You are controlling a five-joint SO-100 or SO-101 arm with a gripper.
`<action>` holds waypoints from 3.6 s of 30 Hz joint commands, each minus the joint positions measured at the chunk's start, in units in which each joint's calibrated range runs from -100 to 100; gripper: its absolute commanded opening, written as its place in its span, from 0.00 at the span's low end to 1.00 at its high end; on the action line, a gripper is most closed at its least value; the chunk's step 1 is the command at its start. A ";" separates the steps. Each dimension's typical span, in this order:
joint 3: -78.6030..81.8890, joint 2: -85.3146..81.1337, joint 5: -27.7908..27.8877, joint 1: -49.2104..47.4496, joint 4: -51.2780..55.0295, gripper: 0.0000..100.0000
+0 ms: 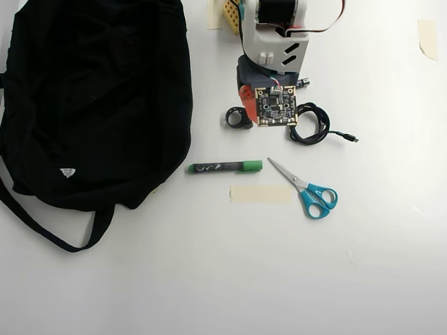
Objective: Put the green marker into the black bag
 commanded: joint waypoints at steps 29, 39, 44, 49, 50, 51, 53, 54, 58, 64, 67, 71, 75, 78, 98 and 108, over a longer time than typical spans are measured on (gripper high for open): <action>1.54 7.76 11.57 6.64 -4.88 0.03; 1.36 11.41 13.72 7.68 -7.29 0.03; 1.36 12.16 15.29 8.51 -7.72 0.03; 0.37 14.32 17.34 9.41 -8.50 0.03; 0.01 14.82 17.65 9.55 -8.50 0.03; -0.44 15.40 18.02 9.63 -8.50 0.03; -1.79 16.64 18.70 10.08 -8.50 0.03; -2.68 17.39 19.28 10.15 -8.50 0.03; -6.19 20.62 21.59 10.53 -8.50 0.03; -9.42 23.45 25.94 10.30 -8.41 0.03; -9.51 23.69 27.83 10.23 -8.41 0.03; -9.42 23.69 29.14 10.23 -8.41 0.03; -9.15 23.69 29.19 10.08 -8.41 0.03; -8.79 23.69 30.08 9.85 -8.41 0.07; -9.69 27.43 35.12 5.82 -7.81 0.33; -11.94 27.51 39.57 5.74 -3.67 0.33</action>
